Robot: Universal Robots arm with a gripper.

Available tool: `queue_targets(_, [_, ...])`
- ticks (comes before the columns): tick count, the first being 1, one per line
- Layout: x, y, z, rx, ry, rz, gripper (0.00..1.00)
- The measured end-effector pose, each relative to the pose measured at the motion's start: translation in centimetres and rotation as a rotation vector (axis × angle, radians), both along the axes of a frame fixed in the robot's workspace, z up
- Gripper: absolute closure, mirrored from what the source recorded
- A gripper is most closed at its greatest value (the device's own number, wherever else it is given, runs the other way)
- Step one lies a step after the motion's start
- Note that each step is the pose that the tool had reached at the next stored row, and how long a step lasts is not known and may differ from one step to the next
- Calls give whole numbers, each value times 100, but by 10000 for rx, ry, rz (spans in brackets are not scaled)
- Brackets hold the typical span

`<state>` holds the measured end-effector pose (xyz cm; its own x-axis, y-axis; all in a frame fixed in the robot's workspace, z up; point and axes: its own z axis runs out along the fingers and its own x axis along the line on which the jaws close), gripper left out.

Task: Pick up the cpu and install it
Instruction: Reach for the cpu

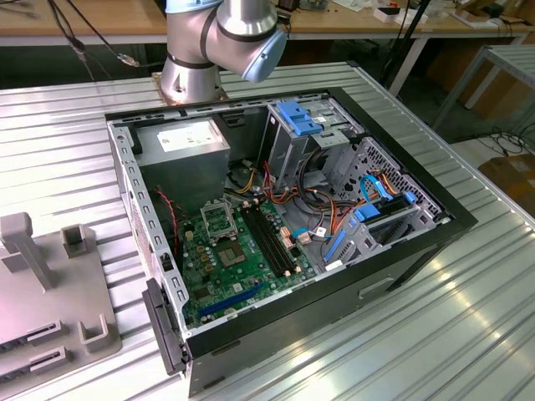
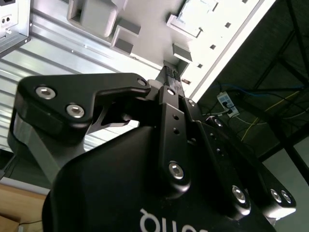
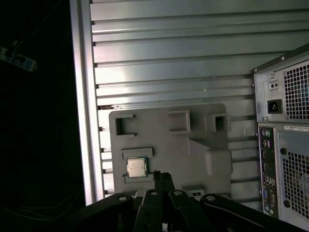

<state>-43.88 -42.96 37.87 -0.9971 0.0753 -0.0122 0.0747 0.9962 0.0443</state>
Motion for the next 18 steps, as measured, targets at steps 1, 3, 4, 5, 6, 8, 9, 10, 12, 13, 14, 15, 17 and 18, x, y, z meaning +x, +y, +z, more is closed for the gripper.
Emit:
queue_targets(1, [-5,0,-1,0,5,1,89])
queue_targets(3, [-5,0,-1,0,8,2,89])
queue_targets(4, [-6,0,-1,0,8,0,89])
queue_targets(5, [-7,0,-1,0,9,1,89])
queue_targets(6, [-7,0,-1,0,9,0,89])
queue_targets(8, [-7,0,-1,0,9,0,89])
queue_targets(9, [-7,0,-1,0,9,0,89])
queue_targets(10, [-7,0,-1,0,8,0,89])
queue_targets(12, [-7,0,-1,0,8,1,89])
queue_targets(13, [-7,0,-1,0,8,0,89])
queue_targets(14, [-7,0,-1,0,8,1,89])
queue_targets(15, [-8,0,-1,0,8,1,89])
queue_targets(17, [-9,1,-1,9,19,-1,89])
queue_targets(18, [-9,1,-1,20,35,-2,89])
